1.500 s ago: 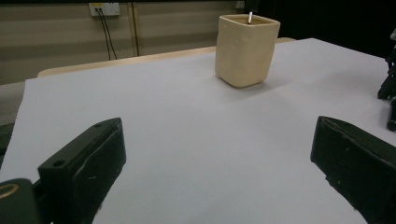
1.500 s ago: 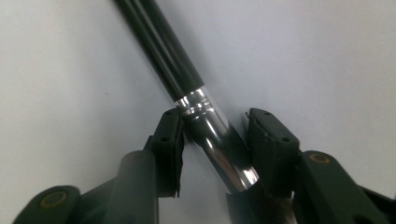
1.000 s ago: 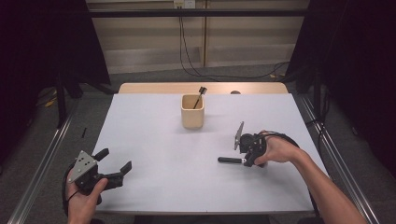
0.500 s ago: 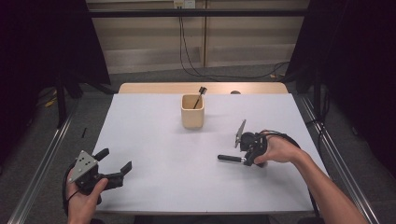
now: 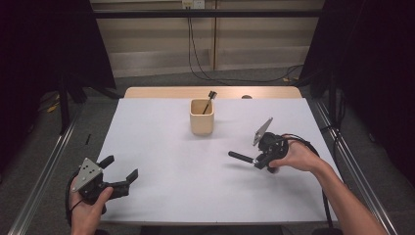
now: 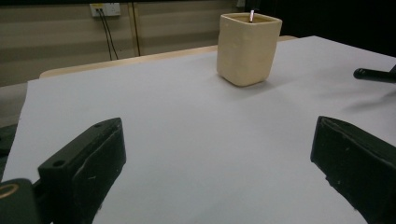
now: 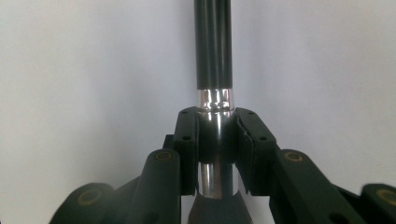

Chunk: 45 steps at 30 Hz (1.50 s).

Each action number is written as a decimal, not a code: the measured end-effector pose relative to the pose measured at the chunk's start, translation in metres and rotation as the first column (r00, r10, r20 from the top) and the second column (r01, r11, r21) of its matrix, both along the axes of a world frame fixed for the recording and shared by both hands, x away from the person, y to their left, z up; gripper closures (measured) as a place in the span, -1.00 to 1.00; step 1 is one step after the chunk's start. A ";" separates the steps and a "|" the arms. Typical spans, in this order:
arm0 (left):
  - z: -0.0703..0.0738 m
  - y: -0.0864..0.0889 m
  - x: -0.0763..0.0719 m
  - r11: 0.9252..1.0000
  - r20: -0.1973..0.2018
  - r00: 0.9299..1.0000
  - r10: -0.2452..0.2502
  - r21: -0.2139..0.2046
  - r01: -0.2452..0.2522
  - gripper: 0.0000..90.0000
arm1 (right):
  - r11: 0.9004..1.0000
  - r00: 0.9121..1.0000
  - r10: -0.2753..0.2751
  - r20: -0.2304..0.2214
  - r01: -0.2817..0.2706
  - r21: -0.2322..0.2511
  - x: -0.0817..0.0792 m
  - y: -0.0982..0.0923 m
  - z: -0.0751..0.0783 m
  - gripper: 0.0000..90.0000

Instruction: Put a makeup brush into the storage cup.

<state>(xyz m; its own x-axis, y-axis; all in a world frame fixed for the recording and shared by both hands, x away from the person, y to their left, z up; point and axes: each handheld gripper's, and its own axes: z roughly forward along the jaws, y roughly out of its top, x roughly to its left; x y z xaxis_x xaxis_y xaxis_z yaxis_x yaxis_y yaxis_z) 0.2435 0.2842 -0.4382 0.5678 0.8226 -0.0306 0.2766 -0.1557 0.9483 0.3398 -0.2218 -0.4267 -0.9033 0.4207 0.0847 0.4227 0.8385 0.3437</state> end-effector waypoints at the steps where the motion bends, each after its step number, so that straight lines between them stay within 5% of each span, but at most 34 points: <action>1: 0.000 0.000 0.000 1.000 0.001 1.000 0.000 -0.001 0.000 -0.93 | 1.000 1.000 -0.011 0.010 0.011 0.014 -0.001 -0.001 0.001 0.60; 8: 0.000 0.000 0.000 1.000 0.002 1.000 0.001 0.000 -0.001 -0.93 | 0.988 0.994 -0.084 0.077 0.072 0.138 -0.008 -0.004 0.008 0.59; 14: 0.000 0.000 0.000 1.000 -0.001 1.000 0.000 0.003 0.000 -0.93 | 0.967 0.981 -0.159 0.114 0.131 0.220 -0.015 -0.005 0.007 0.60; 20: 0.000 -0.001 -0.001 1.000 0.000 1.000 0.000 0.005 0.000 -0.93 | 0.932 0.955 -0.250 0.158 0.193 0.306 -0.017 -0.006 0.004 0.60; 22: 0.000 0.000 -0.001 1.000 0.001 1.000 0.003 0.008 -0.003 -0.93 | 0.912 0.943 -0.288 0.166 0.218 0.347 -0.019 -0.007 0.004 0.60; 34: 0.000 -0.001 -0.002 1.000 0.005 1.000 -0.008 0.008 0.008 -0.93 | 0.826 0.896 -0.387 0.217 0.232 0.514 -0.025 -0.016 0.002 0.60; 37: 0.001 -0.003 -0.002 1.000 0.005 1.000 -0.011 0.006 0.011 -0.93 | 0.810 0.891 -0.395 0.223 0.223 0.543 -0.028 -0.016 0.000 0.60; 41: 0.001 -0.004 -0.003 1.000 0.004 1.000 -0.021 -0.001 0.021 -0.93 | 0.801 0.881 -0.403 0.248 0.209 0.561 -0.033 -0.015 0.002 0.60; 45: 0.003 -0.004 -0.004 1.000 0.007 1.000 -0.022 -0.017 0.022 -0.93 | 0.792 0.885 -0.400 0.237 0.204 0.575 -0.036 -0.014 -0.001 0.60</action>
